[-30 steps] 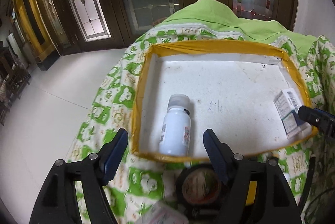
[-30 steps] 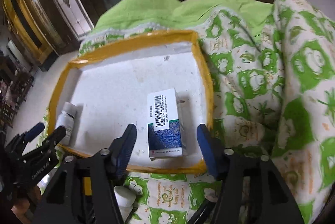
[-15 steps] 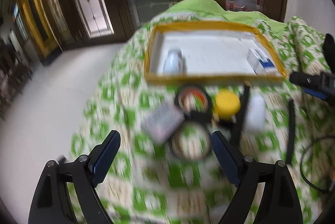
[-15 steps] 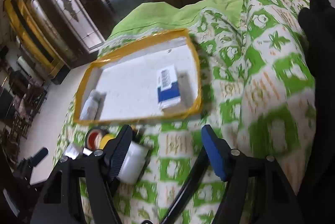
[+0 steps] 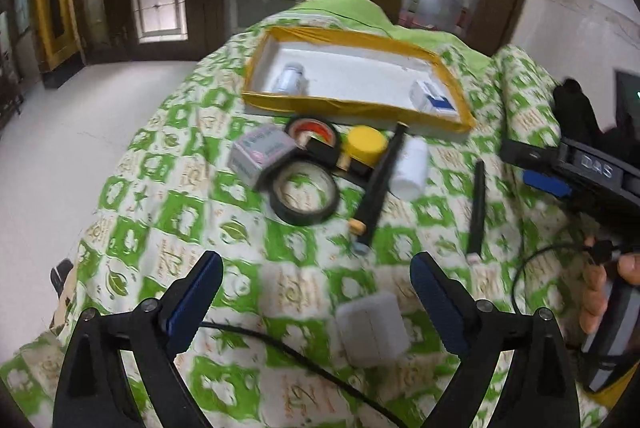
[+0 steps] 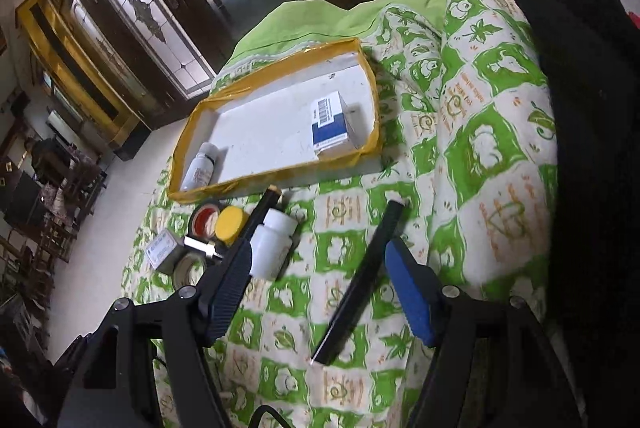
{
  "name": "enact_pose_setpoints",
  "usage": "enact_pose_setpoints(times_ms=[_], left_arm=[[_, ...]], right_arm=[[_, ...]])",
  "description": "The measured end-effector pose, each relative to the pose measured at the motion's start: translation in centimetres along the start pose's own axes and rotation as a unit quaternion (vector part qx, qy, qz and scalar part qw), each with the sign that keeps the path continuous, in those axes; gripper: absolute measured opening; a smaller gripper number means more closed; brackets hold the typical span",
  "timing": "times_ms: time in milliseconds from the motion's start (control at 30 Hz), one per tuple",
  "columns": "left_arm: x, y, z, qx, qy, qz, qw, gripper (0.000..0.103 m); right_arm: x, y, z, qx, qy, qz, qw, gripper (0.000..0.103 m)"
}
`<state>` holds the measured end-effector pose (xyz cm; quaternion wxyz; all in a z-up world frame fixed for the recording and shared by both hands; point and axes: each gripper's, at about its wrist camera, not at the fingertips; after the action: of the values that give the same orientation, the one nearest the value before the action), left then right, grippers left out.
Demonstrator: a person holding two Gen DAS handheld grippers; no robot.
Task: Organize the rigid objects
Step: 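Move the left tool to the white USB charger while the right tool approaches the black marker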
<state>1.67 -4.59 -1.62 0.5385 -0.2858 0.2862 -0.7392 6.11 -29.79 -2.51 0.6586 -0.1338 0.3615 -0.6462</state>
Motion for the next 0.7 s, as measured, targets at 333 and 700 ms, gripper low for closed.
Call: enact_pose_setpoints(times_ms=[333,700], left_arm=[[5.1,1.5,-2.1,-0.039,0.127,0.036,0.9905,0.096],[3.9,3.2,-2.4,-0.088,0.105,0.025,0.9902,0.054]], right_arm=[[-1.3,1.1,-1.6,-0.028,-0.037,-0.035,0.998,0.068],[-1.4,2.1,-1.8,-0.047,-0.049,-0.052,0.996,0.06]])
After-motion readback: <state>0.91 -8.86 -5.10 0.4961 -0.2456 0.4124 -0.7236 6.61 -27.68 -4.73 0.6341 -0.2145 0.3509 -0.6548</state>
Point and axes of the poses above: each gripper's, at about its wrist camera, not at the fingertips, and y roughly the way its jaws point, x to its right, z to its top, and after that the axes turned 3 degrees about x, right-handed
